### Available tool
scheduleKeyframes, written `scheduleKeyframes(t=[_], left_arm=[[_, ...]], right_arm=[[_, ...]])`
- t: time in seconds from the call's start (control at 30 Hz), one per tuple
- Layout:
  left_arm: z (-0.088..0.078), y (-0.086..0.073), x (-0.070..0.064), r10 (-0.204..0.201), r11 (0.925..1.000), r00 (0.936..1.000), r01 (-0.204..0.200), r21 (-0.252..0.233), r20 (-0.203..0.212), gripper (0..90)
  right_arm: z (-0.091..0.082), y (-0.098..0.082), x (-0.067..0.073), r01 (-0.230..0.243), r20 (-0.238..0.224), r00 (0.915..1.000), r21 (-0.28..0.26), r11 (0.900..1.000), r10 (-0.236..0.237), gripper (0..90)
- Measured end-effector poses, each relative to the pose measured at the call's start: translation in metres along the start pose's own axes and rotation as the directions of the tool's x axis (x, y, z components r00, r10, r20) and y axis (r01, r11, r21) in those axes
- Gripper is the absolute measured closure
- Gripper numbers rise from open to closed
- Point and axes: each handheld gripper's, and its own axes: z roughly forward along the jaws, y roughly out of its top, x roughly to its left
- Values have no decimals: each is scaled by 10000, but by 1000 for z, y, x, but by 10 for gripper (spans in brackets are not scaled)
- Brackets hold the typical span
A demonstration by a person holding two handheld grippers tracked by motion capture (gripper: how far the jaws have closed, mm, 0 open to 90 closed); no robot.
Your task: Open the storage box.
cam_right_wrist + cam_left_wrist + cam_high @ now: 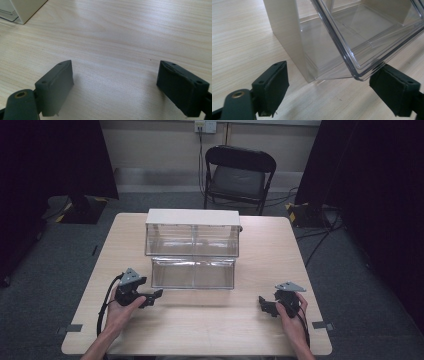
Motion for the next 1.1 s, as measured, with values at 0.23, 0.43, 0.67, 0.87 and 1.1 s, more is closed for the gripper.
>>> scheduleKeyframes(t=[0.23,0.43,0.67,0.87,1.1], left_arm=[[4,0,-1,143,9999,9999,-142,-69,22,155],[3,2,-4,173,9993,9996,-165,-341,224,152],[0,3,-6,328,9984,9992,-316,-477,235,143],[-1,3,-6,303,9984,9991,-287,-482,313,151],[-1,3,-7,305,9982,9988,-285,-530,383,155]], right_arm=[[0,0,0,-1,3,10000,0,10000,1,130],[0,0,0,3,1,10000,-4,10000,-3,130],[0,0,0,-4,0,10000,0,10000,4,130],[0,0,0,-6,-1,10000,0,10000,6,130],[0,0,0,-3,0,10000,-1,10000,3,130]])
